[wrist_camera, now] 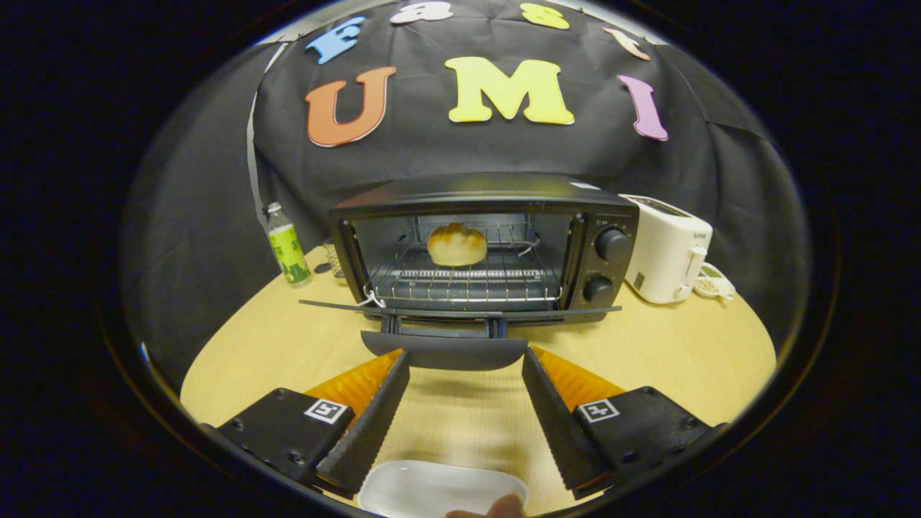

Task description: Open the toaster oven, put the food inside, and close the toaster oven door.

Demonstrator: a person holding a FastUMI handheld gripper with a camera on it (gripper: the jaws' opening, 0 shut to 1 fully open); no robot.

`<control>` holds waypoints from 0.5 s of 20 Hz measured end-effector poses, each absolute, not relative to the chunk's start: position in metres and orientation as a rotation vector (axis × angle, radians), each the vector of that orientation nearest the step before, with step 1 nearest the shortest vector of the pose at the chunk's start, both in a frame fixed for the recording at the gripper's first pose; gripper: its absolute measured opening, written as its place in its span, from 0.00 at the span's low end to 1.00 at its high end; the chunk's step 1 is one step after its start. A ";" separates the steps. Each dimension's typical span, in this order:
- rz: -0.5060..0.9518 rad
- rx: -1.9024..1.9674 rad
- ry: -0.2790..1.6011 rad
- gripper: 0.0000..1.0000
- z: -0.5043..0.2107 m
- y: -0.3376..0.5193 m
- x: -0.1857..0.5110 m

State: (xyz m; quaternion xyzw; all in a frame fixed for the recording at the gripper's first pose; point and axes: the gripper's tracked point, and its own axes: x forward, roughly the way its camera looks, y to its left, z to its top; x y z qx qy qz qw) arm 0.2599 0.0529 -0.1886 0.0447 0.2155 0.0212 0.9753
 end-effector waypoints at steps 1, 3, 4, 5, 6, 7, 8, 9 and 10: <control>0.040 0.098 0.415 1.00 -0.181 0.052 0.266; 0.034 0.117 0.399 1.00 -0.175 0.052 0.277; 0.042 0.127 0.407 1.00 -0.175 0.054 0.279; 0.054 0.146 0.406 1.00 -0.173 0.057 0.282; 0.059 0.160 0.393 1.00 -0.168 0.058 0.282; 0.060 0.161 0.379 1.00 -0.162 0.058 0.282; 0.053 0.157 0.359 1.00 -0.156 0.056 0.281; 0.052 0.155 0.341 1.00 -0.150 0.056 0.276; 0.050 0.158 0.318 1.00 -0.142 0.056 0.272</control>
